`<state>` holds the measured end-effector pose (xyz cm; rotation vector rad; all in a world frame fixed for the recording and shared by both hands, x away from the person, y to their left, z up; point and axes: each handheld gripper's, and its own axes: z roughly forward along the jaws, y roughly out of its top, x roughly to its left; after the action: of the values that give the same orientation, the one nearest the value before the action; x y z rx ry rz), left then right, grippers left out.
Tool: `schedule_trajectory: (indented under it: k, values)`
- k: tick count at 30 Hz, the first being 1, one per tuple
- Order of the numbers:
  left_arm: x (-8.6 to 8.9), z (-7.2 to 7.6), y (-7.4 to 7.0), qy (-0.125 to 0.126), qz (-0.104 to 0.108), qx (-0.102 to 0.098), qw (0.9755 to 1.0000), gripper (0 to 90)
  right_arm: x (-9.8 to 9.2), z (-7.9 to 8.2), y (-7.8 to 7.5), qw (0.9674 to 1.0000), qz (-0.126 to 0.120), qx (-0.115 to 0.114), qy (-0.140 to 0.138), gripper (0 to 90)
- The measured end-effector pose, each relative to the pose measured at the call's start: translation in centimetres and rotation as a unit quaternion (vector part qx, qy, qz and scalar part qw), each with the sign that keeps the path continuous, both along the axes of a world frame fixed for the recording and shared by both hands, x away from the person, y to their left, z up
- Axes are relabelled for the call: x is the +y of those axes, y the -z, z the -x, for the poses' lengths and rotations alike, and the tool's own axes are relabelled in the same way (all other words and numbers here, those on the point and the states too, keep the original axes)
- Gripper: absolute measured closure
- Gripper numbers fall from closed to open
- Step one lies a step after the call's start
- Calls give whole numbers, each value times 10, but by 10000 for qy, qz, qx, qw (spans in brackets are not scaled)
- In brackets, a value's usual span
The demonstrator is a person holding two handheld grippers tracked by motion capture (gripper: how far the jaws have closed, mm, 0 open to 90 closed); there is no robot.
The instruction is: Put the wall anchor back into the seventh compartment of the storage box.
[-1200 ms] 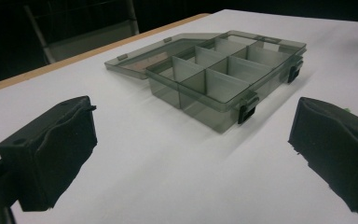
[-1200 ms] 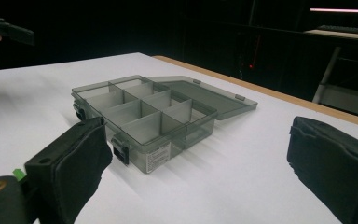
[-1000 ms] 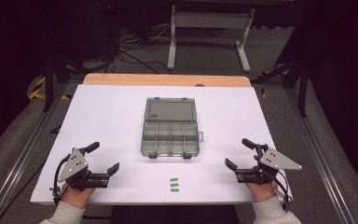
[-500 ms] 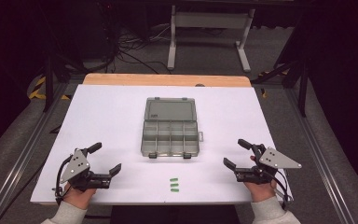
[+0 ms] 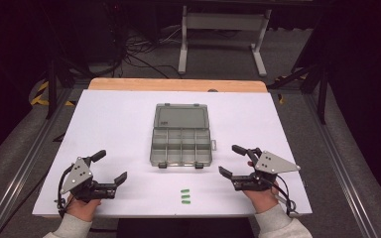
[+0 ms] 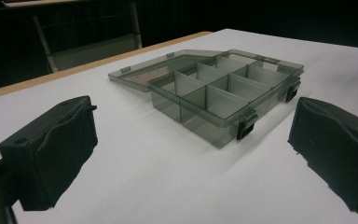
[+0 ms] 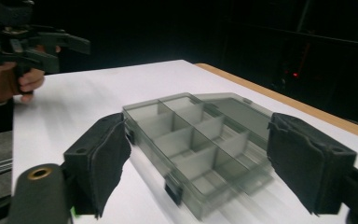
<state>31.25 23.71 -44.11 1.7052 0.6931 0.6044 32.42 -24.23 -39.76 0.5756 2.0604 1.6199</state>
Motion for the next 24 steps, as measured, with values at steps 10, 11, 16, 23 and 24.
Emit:
schedule_trajectory:
  k: [10,11,16,23,24]
  values:
    - [1,-2,1,3,10,9,10000,13,23,-5,-11,9994,-105,118,-310,233]
    - [1,-2,1,3,10,9,10000,12,23,-7,-12,9992,-177,172,-328,233]
    - [1,-3,-1,3,29,29,10000,11,28,-11,-10,9976,61,508,-471,266]
    - [1,-9,1,-26,62,125,9999,8,40,-12,-18,9927,687,722,-682,271]
    - [1,-8,1,-21,67,130,9999,8,44,-13,-21,9907,864,755,-725,272]
